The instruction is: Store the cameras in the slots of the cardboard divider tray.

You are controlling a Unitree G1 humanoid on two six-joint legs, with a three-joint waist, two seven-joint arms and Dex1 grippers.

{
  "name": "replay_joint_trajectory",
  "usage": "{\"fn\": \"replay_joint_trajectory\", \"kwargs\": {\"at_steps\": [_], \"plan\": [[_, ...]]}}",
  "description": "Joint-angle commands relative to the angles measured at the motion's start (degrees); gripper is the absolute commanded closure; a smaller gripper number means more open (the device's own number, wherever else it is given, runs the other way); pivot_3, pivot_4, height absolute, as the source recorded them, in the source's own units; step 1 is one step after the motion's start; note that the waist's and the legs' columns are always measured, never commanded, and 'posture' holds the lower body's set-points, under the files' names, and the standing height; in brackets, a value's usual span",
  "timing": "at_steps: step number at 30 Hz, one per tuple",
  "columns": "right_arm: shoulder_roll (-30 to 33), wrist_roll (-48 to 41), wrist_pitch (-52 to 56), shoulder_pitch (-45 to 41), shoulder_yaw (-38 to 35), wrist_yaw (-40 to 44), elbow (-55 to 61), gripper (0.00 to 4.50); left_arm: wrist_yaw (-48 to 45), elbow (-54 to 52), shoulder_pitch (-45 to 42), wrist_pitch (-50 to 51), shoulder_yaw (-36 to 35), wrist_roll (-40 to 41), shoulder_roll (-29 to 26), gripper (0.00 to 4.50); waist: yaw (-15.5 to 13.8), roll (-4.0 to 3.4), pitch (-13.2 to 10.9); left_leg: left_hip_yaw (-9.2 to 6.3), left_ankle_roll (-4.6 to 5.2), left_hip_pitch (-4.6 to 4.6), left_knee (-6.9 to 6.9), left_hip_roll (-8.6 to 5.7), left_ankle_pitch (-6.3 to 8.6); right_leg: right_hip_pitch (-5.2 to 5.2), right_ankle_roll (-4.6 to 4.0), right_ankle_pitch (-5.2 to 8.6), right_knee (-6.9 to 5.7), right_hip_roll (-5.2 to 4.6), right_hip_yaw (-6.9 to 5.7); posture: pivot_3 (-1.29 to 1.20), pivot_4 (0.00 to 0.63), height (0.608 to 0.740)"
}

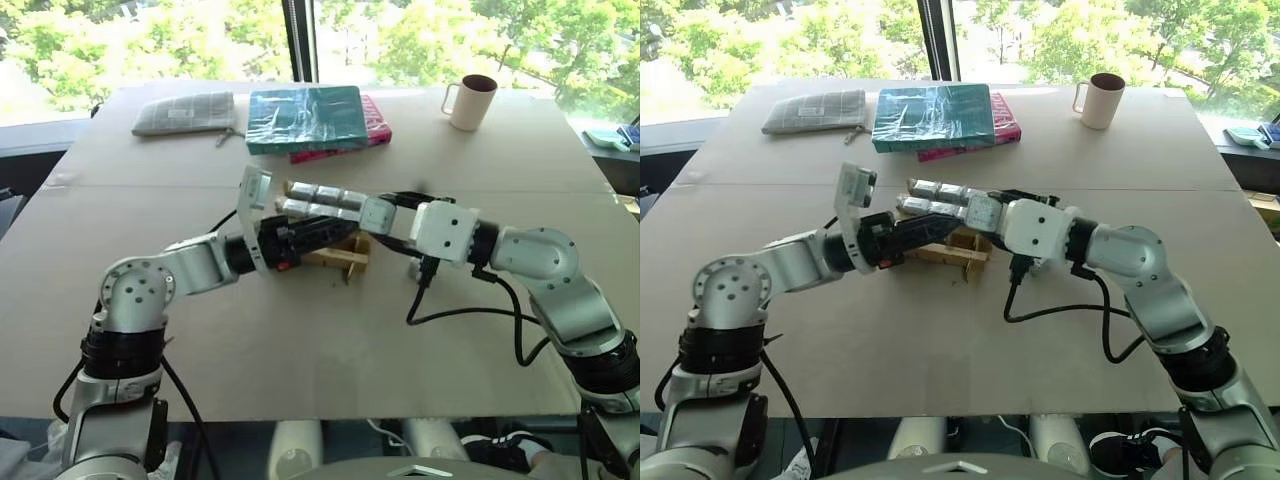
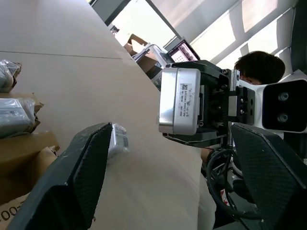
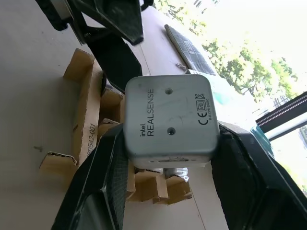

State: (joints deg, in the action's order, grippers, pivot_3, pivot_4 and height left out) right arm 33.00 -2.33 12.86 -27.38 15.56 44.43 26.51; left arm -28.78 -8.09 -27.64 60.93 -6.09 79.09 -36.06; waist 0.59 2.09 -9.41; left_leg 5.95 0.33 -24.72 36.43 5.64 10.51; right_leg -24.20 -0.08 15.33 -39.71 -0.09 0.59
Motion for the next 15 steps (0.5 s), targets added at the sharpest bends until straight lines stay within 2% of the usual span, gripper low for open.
{"fn": "replay_joint_trajectory", "kwargs": {"at_steps": [1,8,9,11,15], "plan": [[-0.69,0.22,-1.37,-0.90,0.53,0.55,2.24,2.60,-3.64,0.08,-1.43,0.12,0.40,-2.82,0.42,0.41,0.04,0.00,0.00,0.00,0.00,0.00,0.00,0.00,0.00,0.00,0.00,0.00,0.00,0.00,0.01,0.00,0.150,0.740],[-2.44,1.02,-1.43,-3.06,2.07,1.08,0.86,2.60,-7.41,1.17,-2.09,0.78,0.98,-6.28,2.26,0.41,0.11,0.00,0.00,-0.02,0.00,0.00,0.00,0.00,0.00,0.00,0.00,0.00,-0.01,0.00,0.02,0.00,0.150,0.740],[-2.56,1.14,-1.56,-3.27,2.18,1.21,0.62,2.60,-7.61,1.21,-2.15,0.85,1.05,-6.64,2.54,0.94,0.11,0.00,0.00,-0.02,0.00,0.00,0.00,0.00,0.00,0.00,0.00,0.00,-0.01,0.00,0.02,0.00,0.150,0.740],[-2.81,1.44,-2.07,-3.70,2.42,1.57,0.10,2.60,-8.02,1.33,-2.33,1.09,1.04,-7.04,3.01,1.56,0.10,0.00,0.00,-0.04,0.00,0.00,0.00,0.00,0.00,0.00,0.00,0.00,0.00,0.00,0.03,0.00,0.150,0.740],[-3.39,1.58,-2.28,-4.23,2.54,2.24,-0.40,2.60,-7.81,1.20,-2.97,1.95,0.11,-6.62,3.71,3.52,0.11,0.00,0.00,-0.04,0.00,0.00,0.00,0.00,0.00,0.00,0.00,0.00,-0.01,0.00,0.03,0.00,0.150,0.740]]}}
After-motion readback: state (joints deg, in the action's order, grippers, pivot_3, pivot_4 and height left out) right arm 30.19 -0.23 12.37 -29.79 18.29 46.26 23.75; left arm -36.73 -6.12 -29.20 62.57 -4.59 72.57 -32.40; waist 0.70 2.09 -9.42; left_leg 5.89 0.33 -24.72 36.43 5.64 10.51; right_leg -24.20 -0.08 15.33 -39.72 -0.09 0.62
